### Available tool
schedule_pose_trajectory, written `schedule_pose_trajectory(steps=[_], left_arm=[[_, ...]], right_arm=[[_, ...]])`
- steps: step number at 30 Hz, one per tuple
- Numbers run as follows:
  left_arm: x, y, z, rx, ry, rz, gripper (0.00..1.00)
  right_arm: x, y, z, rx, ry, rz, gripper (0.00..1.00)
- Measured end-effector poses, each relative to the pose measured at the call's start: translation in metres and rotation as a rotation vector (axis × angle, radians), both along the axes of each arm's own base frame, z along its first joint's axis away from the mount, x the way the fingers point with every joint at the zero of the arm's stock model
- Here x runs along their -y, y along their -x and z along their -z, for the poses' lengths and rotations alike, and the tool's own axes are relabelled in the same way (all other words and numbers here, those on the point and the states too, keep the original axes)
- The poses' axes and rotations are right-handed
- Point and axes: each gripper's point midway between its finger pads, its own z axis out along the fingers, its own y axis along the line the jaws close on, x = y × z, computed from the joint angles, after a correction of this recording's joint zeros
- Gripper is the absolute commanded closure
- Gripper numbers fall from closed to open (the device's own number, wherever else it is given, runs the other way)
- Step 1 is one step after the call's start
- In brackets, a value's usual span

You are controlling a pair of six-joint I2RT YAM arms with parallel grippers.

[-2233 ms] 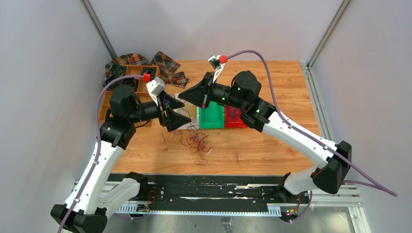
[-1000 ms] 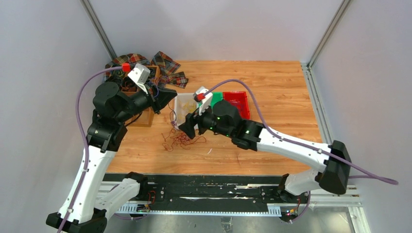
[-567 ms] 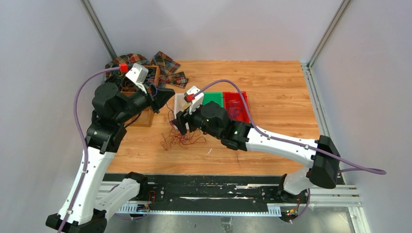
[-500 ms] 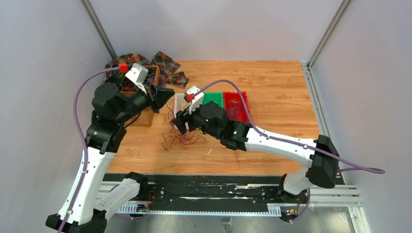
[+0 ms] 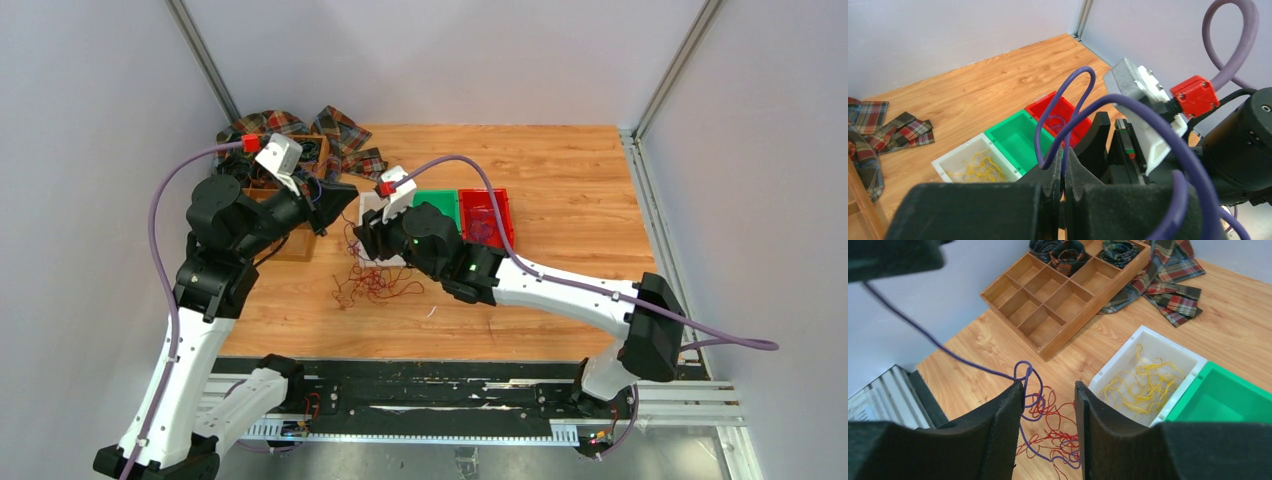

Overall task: Untangle the cables
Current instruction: Untie the cable.

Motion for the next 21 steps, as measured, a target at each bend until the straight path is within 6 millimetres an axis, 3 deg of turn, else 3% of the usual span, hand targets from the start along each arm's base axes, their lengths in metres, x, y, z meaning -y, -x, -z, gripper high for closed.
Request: schedule_pose_trajectory(steps=[8,18,21], left_arm=[[0.002,0.005,-0.002,-0.011,0.009,0.019,0.99],[0.003,0.021,-0.025,0.024,0.032,0.057,0.99],[0.005,0.027,-0.032,0.028,0.046,0.078,0.99]], right_arm=[[0.008,-0.019,0.012,0.01,0.063,0.117,0.68],[0.028,-0.035,0.016,0.068,0.128,0.229,0.71],[0.033,-0.038,0.023,0.08,0.158,0.251,0.88]])
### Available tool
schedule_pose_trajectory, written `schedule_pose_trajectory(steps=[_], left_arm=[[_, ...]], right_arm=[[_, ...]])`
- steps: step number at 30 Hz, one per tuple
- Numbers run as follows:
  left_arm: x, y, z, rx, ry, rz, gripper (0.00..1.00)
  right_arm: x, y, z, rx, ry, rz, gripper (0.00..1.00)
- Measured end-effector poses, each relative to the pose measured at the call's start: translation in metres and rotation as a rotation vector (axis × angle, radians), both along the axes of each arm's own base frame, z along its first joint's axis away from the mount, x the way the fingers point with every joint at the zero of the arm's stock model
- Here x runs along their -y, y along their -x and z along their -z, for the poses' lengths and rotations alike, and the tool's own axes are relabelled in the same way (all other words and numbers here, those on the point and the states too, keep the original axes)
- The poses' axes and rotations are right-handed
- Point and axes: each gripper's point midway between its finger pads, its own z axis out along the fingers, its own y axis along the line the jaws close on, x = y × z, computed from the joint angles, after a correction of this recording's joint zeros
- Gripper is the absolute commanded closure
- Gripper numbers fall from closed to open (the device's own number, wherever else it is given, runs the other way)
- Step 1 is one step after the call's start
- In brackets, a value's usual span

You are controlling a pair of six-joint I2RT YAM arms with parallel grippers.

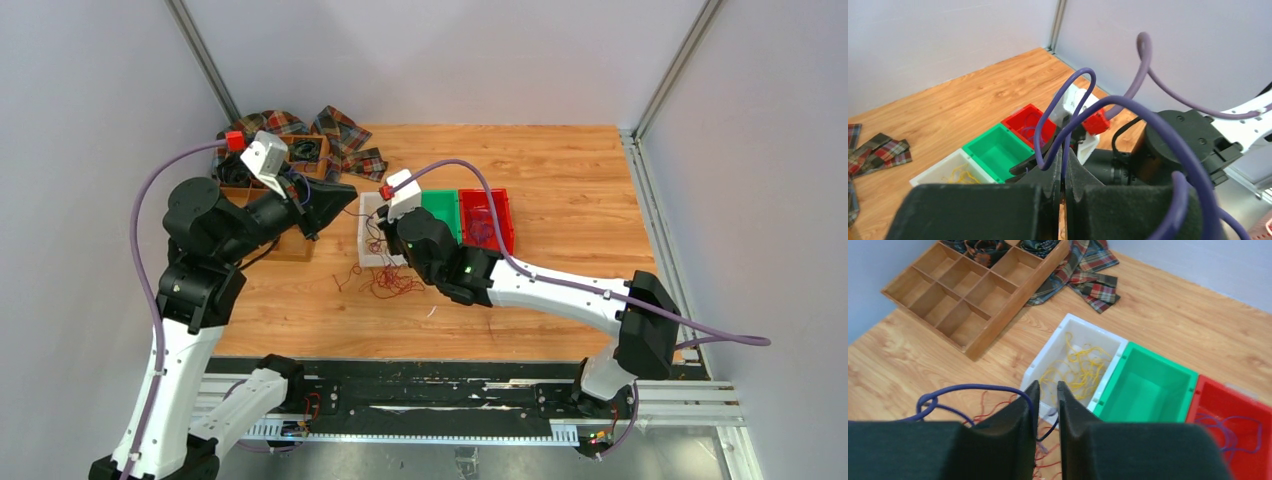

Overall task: Untangle the cables
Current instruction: Untie the cable.

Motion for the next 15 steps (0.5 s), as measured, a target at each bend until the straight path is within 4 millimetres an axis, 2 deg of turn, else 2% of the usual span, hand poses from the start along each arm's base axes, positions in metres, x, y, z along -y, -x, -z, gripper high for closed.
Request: schedule_pose_trajectory(steps=[2,8,12,15], left_arm=[[0.001,0.004,-0.005,0.002,0.008,0.016,0.99],[0.0,0.016,-0.021,0.04,-0.011,0.037,0.99],[-0.007,0.021,-0.038,0.126,-0.052,0.011,0.99],[-0.015,0.023,-0.05,0.19,-0.086,-0.026,0.99]], right_arm=[[0.003,-0.002,0.003,0.007,0.01,0.012,0.99],[0.02,0.003,0.008,0.013,0.014,0.026,0.99],[0.045,0.008,-0.003,0.021,-0.03,0.044,1.0],[0.078,0.009,-0.009,0.021,-0.077,0.077,0.99]])
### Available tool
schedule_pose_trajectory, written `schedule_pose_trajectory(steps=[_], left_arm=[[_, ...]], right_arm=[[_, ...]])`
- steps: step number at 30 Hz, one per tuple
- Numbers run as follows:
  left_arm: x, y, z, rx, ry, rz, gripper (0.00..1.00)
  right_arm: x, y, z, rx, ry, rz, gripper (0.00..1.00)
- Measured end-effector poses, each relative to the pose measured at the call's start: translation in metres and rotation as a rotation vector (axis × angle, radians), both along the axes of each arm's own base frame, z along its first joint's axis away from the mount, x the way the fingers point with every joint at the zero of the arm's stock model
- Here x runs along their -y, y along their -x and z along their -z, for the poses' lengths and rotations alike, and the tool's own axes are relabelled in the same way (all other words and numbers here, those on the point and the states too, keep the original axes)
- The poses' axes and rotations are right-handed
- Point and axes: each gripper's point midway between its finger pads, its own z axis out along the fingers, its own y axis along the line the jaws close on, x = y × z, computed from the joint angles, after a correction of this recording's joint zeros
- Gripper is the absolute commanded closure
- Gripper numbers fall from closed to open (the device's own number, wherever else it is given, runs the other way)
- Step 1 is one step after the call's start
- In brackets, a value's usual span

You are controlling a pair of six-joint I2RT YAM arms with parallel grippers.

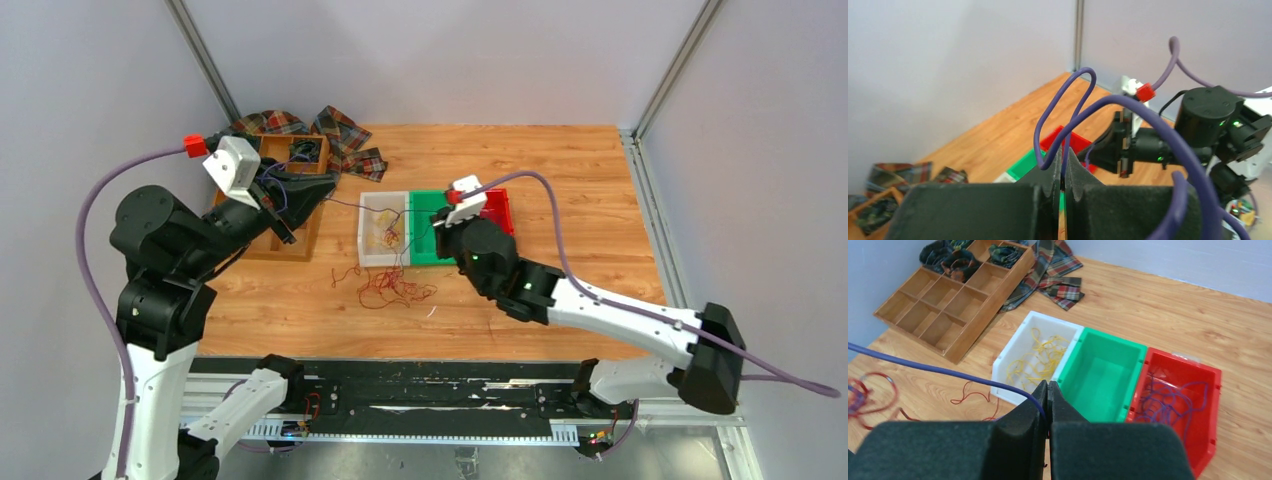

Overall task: Untangle the cables
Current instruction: Untie the cable.

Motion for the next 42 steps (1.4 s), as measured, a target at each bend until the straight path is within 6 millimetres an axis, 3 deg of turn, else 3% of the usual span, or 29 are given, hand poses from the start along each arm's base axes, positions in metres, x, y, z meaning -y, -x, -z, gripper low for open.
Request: schedule_pose_trajectory(steps=[4,7,15,21,24,27,31,32,38,42], left_arm=[[-0.009,0.003,-0.019,0.093,-0.026,-0.041,0.99],[-0.01,0.007,-0.027,0.123,-0.031,-0.044,0.99],[0.011,0.015,-0.013,0.057,-0.026,0.107,0.99],[0.02,0.001,0.017,-0.027,-0.037,0.14,0.99],[0.021,-0.002,0.021,-0.027,-0.056,0.146,0.99],[0.02,-0.005,0.03,-0.028,-0.092,0.144,0.99],[0.018,-0.002,0.037,-0.02,-0.129,0.148,0.99],[0.018,0.0,0.036,-0.014,-0.132,0.152,0.99],[0.017,0.014,0.014,0.047,-0.125,0.174,0.99],[0.016,0.022,0.004,0.068,-0.109,0.179,0.99]], right_arm=[[0.035,0.003,-0.005,0.002,-0.058,0.035,0.99],[0.04,0.011,-0.005,-0.005,-0.081,-0.003,0.99],[-0.003,0.041,-0.014,-0.057,-0.141,-0.27,0.99],[-0.038,0.061,-0.053,-0.043,-0.203,-0.434,0.99],[-0.044,0.07,-0.074,-0.019,-0.233,-0.478,0.99],[-0.042,0.072,-0.082,-0.002,-0.241,-0.487,0.98],[-0.037,0.068,-0.08,0.01,-0.208,-0.457,0.59],[-0.034,0.065,-0.076,0.007,-0.193,-0.439,0.53],[-0.014,0.042,-0.045,-0.034,-0.071,-0.269,0.49],[-0.006,0.04,-0.041,-0.033,-0.065,-0.236,0.55]])
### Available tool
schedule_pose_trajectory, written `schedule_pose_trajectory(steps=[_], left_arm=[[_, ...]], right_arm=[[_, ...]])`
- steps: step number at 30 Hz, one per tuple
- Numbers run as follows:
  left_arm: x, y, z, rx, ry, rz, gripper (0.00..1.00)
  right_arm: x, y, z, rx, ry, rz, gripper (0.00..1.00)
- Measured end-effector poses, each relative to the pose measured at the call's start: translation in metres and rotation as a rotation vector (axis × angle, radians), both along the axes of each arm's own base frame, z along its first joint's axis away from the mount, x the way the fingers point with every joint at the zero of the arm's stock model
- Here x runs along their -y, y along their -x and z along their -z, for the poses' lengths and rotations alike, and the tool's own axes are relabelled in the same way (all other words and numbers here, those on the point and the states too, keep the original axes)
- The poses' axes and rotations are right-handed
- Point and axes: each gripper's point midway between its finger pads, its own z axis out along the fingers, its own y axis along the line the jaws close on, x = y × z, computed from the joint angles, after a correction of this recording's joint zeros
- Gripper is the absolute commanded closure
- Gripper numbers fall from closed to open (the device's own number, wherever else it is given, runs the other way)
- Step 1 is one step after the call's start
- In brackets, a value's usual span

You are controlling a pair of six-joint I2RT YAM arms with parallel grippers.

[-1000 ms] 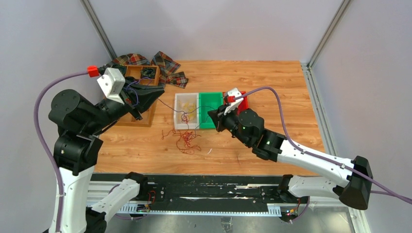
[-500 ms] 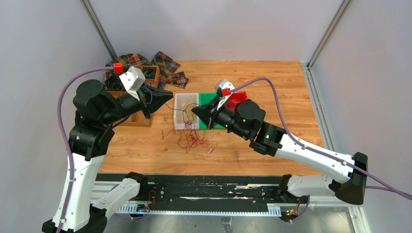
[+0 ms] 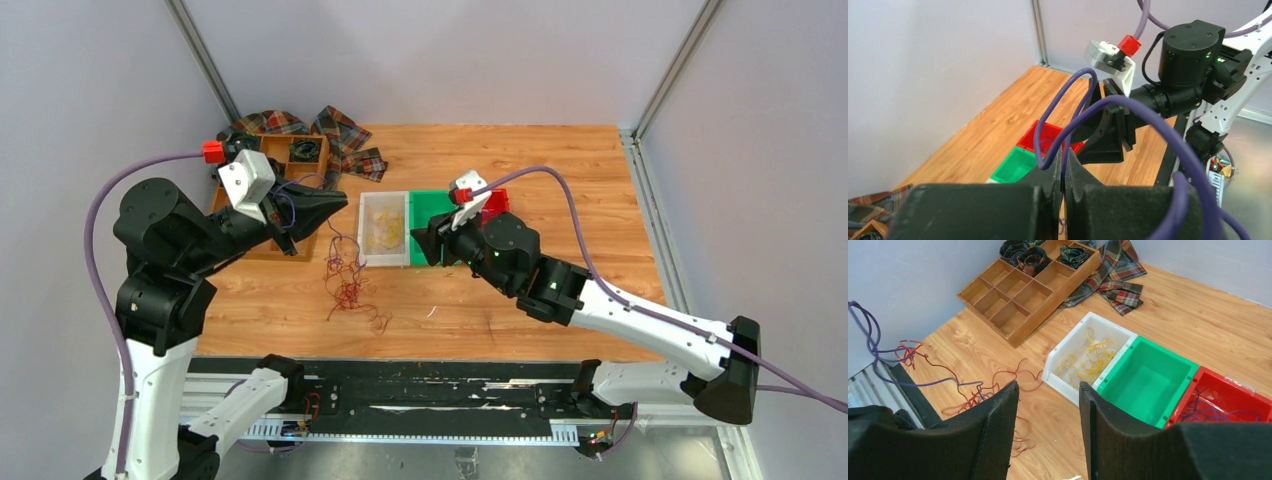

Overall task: Untangle the cables
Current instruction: Untie the cable.

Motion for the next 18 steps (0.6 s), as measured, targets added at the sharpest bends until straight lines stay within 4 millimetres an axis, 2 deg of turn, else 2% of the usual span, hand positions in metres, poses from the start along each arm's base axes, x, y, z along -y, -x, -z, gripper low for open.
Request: schedule_pose_trajectory(steps=[4,7,10,18], left_arm=[[-0.001,0.0,-0.003,-0.004,0.014,-0.013,0.99],[-0.004,-0.005,-0.005,-0.012,0.031,-0.044,0.99],[-0.006,-0.007,-0.011,-0.007,0.054,-0.068,0.99],[-0.011,-0.01,-0.022,0.008,0.086,-0.11,0.99]], right_arm=[[0.0,0.02,-0.005,0.023,-0.049,-0.067,0.56],[-0.017,0.051,-0.017,0.045,-0.11,-0.192,0.57],[-0.037,0.072,-0.023,0.043,-0.155,-0.302,0.57],[-0.078,0.096,-0.002,-0.051,-0.201,-0.459,0.6]])
